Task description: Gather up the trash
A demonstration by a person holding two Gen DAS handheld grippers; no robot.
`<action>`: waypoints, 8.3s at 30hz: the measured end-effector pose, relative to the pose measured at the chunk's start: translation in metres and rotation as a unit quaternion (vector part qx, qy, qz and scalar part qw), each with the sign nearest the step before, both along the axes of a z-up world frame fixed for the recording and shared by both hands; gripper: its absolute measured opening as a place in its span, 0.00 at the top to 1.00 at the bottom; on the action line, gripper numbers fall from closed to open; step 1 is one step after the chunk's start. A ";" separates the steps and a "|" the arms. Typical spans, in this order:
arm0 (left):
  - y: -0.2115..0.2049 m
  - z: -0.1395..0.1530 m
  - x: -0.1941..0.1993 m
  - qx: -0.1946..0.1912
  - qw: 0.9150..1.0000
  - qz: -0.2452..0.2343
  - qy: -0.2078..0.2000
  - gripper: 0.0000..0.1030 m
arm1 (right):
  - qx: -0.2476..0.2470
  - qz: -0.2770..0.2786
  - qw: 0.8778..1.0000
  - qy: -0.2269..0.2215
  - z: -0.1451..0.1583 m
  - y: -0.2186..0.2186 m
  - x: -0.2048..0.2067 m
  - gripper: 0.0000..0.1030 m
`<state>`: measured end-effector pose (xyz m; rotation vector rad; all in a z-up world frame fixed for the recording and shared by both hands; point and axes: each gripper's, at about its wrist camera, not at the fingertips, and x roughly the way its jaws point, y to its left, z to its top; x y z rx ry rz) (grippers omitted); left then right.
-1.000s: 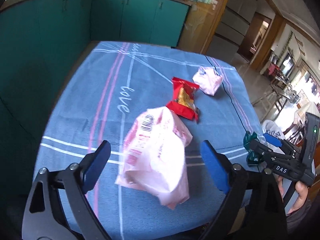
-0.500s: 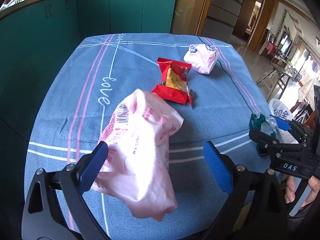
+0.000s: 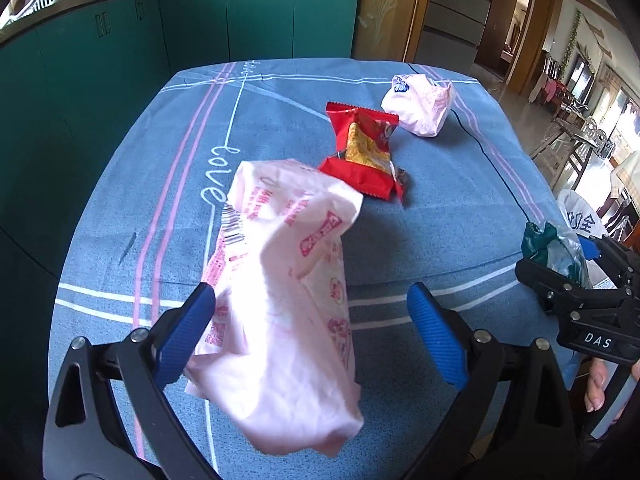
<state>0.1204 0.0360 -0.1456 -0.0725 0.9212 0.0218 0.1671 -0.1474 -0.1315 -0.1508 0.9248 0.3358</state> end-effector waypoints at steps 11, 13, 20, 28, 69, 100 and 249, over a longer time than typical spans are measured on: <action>0.014 0.018 -0.013 -0.027 0.999 0.013 -0.031 0.66 | -0.004 0.003 1.000 -0.003 -0.004 -0.001 -0.002 0.36; 0.013 0.021 -0.015 -0.028 0.999 0.011 -0.034 0.69 | -0.005 0.006 1.000 -0.006 -0.003 0.000 -0.003 0.40; 0.009 0.034 -0.023 -0.025 0.998 0.009 -0.054 0.71 | 0.002 0.005 1.000 -0.027 0.007 -0.004 -0.008 0.41; 0.007 0.051 -0.034 -0.025 0.996 0.008 -0.082 0.71 | 0.014 -0.011 0.999 -0.027 0.011 -0.018 -0.007 0.41; -0.335 0.024 0.015 -0.063 0.911 -0.407 0.013 0.53 | 0.011 -0.322 0.943 -0.087 0.037 -0.292 -0.085 0.41; -0.056 0.021 0.106 -0.002 0.999 0.005 -0.039 0.12 | 0.035 -0.237 0.969 -0.059 0.033 -0.204 -0.025 0.16; -0.009 0.044 -0.030 -0.025 0.995 0.003 -0.098 0.72 | 0.029 -0.036 0.995 -0.087 0.041 -0.029 -0.012 0.44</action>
